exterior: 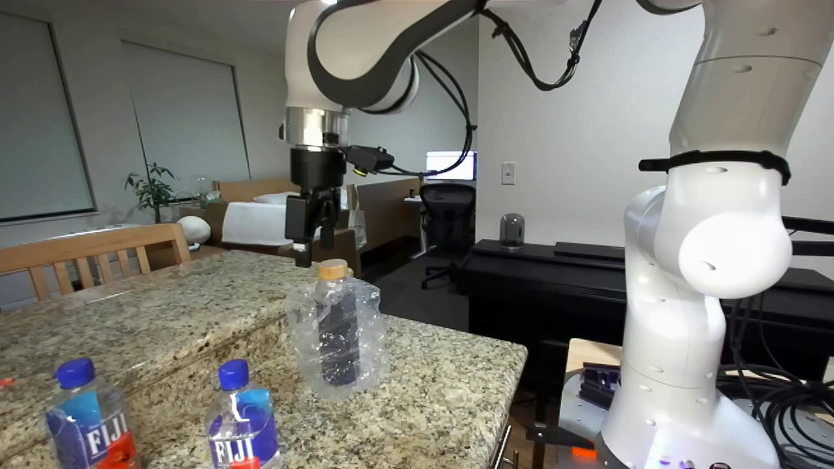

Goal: Remove the plastic around the bottle

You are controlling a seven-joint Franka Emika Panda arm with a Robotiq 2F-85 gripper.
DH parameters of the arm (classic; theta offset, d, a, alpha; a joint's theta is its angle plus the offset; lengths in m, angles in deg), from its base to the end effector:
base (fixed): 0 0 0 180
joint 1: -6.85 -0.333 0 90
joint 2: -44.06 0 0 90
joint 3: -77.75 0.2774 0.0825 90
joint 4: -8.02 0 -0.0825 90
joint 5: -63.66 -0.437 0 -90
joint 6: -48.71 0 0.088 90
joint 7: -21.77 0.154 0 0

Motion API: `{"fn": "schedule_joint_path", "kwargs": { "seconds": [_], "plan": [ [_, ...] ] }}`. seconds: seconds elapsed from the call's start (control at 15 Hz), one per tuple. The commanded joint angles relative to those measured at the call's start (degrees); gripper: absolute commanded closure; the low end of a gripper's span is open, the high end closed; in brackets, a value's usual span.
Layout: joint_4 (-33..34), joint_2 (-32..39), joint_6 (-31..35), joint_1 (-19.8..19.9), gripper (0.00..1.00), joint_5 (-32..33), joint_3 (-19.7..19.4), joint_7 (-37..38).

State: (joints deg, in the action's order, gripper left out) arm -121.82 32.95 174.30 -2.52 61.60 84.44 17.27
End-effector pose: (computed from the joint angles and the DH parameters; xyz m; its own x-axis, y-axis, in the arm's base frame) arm 0.5340 0.1554 0.3403 0.9365 0.3300 0.1186 0.3324 -0.9432 0.0003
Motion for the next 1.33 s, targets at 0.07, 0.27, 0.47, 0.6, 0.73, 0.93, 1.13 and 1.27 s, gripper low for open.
{"fn": "schedule_joint_path", "kwargs": {
  "seconds": [0.07,0.27,0.47,0.6,0.73,0.93,1.13,1.27],
  "plan": [
    [-0.22,0.8,-2.79,-0.25,0.0,-3.84,-0.52,-4.72],
    [-0.31,1.44,-3.97,-0.19,0.0,-4.99,-0.41,-5.88],
    [-0.24,1.98,-4.66,-0.33,0.0,-5.04,-0.04,-6.67],
    [-0.03,2.38,-5.26,-0.6,0.0,-5.13,0.2,-7.29],
    [-0.03,2.64,-5.78,-1.0,0.0,-5.3,0.35,-7.75],
    [-0.07,2.78,-6.37,-1.26,0.0,-4.93,0.52,-7.86],
    [-0.62,3.02,-6.0,-1.08,0.0,-4.15,0.54,-7.34],
    [-0.93,3.39,-5.44,-1.01,0.0,-3.42,0.68,-6.99]
  ]
}}
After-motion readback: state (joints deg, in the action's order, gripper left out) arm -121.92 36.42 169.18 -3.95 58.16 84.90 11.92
